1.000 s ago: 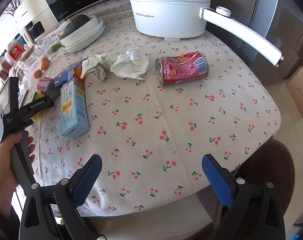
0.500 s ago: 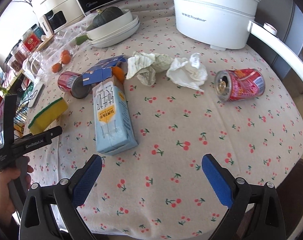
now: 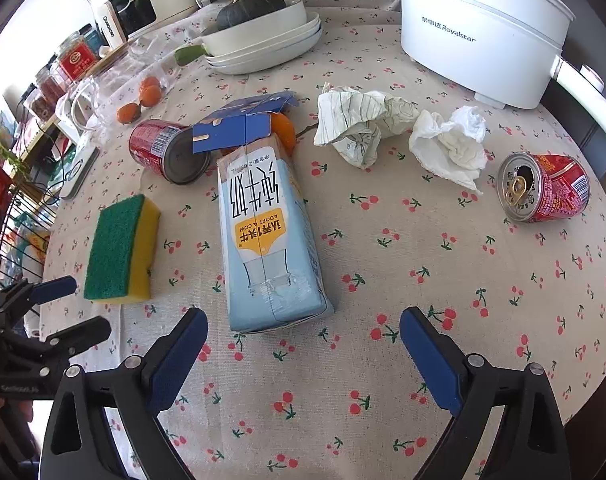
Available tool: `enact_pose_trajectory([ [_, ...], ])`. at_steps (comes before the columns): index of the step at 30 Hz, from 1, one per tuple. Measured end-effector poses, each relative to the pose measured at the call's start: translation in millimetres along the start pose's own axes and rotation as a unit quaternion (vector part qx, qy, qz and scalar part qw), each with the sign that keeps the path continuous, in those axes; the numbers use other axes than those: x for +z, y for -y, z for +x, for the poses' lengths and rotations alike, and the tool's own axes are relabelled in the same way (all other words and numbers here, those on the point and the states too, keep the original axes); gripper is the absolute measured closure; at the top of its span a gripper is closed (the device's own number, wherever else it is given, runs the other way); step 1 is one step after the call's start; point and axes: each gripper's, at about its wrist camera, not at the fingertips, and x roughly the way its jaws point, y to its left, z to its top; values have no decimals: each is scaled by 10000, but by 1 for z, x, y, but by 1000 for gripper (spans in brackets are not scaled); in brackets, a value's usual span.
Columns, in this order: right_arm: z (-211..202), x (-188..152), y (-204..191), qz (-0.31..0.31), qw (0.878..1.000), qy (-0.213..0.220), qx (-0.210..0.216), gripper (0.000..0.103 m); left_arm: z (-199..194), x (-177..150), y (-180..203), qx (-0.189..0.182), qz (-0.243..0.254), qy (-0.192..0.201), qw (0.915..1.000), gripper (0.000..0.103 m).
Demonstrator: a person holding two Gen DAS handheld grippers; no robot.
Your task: Collect trash
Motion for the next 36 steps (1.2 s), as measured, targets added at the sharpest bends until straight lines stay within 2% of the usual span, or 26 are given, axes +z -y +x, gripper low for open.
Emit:
enact_pose_trajectory([
  [1, 1, 1, -1, -3, 10000, -8, -1, 23, 0, 0, -1, -8, -91, 23, 10000, 7],
  [3, 2, 1, -2, -13, 10000, -1, 89, 32, 4, 7, -4, 0, -238, 78, 9997, 7],
  [5, 1, 2, -6, -47, 9996, 13, 263, 48, 10, 13, -2, 19, -395, 147, 9991, 7],
  [10, -13, 2, -8, -88, 9996, 123, 253, 48, 23, 26, 9, 111, -706, 343, 9969, 8],
  [14, -32, -1, 4, -7, 9995, 168, 257, 48, 36, 33, 14, 280, -806, 298, 9959, 32],
  [15, -36, -2, 7, 8, 9995, 188, 269, 48, 36, 33, 15, 365, -791, 323, 9957, 34],
  [18, -51, -6, 16, 69, 9992, 258, 307, 49, 35, 34, 15, 324, -884, 338, 9950, 37],
  [25, -77, -13, 30, 118, 9987, 427, 241, 51, 12, 27, 22, -80, -1004, 457, 9939, 38],
  [26, -80, -14, 31, 130, 9985, 457, 254, 62, 8, 25, 24, -134, -967, 482, 9941, 38],
  [27, -84, -15, 33, 147, 9983, 456, 330, 100, 3, 24, 27, -181, -920, 505, 9943, 38],
  [29, -92, -18, 37, 228, 9974, 529, 427, 98, -4, 21, 31, -256, -812, 540, 9949, 38],
  [31, -97, -23, 39, 180, 9976, 582, 321, 98, -8, 18, 34, -317, -742, 551, 9952, 38],
  [33, -94, -28, 45, 252, 9979, 488, 349, 96, -12, 15, 34, -363, -726, 542, 9952, 38],
  [35, -89, -33, 51, 307, 9984, 378, 276, 68, -14, 11, 34, -352, -721, 515, 9954, 38],
  [36, -88, -35, 53, 318, 9986, 376, 199, 34, -15, 10, 33, -334, -711, 503, 9956, 38],
])
